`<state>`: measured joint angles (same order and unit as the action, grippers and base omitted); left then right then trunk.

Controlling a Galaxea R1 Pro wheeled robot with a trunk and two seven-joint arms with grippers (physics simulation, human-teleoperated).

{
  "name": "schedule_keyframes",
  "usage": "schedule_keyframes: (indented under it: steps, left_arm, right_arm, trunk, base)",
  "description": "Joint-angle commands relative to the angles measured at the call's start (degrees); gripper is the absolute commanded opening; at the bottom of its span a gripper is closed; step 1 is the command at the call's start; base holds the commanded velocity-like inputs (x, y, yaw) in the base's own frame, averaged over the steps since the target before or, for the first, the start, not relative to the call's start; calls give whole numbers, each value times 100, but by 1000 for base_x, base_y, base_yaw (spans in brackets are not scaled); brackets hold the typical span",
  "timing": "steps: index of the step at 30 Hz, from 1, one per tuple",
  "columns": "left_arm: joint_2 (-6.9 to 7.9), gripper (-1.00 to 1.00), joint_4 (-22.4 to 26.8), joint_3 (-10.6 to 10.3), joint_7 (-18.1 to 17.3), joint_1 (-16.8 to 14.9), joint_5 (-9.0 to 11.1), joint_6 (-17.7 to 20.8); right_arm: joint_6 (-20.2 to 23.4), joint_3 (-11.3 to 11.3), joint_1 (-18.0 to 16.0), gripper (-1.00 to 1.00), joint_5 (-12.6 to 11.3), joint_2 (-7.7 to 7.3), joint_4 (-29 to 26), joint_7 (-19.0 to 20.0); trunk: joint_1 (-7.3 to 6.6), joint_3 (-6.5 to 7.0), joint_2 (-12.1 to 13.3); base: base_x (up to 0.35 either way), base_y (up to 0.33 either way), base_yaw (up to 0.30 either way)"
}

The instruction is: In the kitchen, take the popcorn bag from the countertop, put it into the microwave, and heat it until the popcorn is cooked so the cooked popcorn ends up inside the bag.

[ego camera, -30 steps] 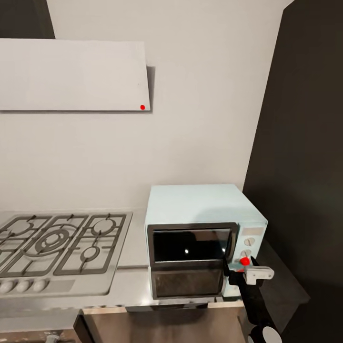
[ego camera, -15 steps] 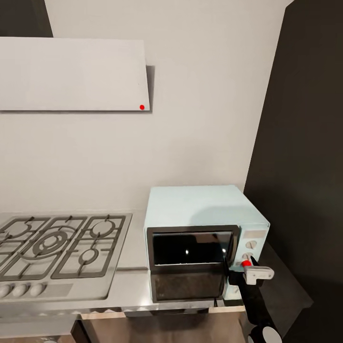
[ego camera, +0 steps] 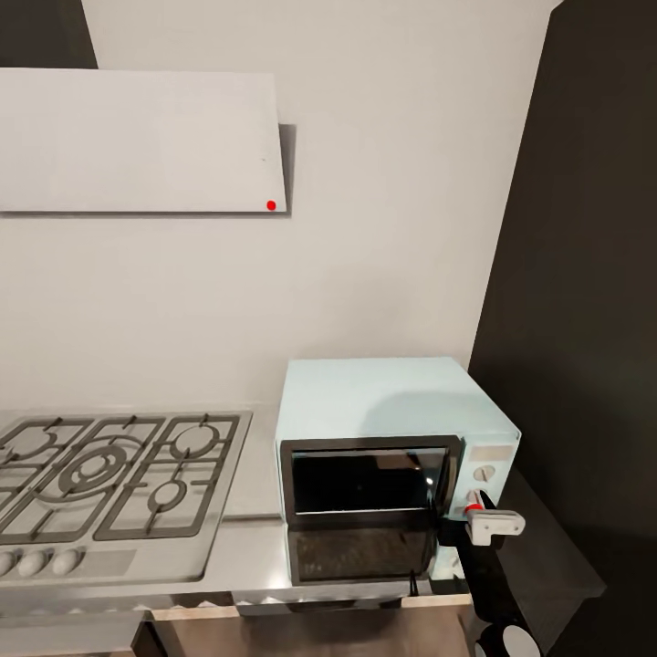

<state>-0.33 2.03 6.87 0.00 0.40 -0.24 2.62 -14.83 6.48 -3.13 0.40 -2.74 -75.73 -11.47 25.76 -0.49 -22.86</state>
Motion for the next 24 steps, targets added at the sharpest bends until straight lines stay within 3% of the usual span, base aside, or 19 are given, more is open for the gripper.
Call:
schedule_keyframes:
  steps: [1,12,18,24]
  left_arm:
    - [-2,100,17,39,0,4,-2,26]
    - [-2,100,15,34,0,4,-2,1]
    - [-2,100,17,34,0,4,-2,1]
    - [-2,100,17,36,0,4,-2,-3]
  right_arm:
    - [-11,20,-4,100,4,-7,4,-49]
    - [-11,23,-4,100,4,-7,5,-42]
    - [-11,21,-4,100,4,-7,5,335]
    - [-11,20,-4,100,4,-7,5,361]
  trunk:
    - [2,-5,-6]
    - [2,-5,-6]
    - [2,-5,-6]
    - [2,-5,-6]
  base:
    - [23,0,0]
    - [61,-11,0]
    - [0,0,0]
    - [13,-3,0]
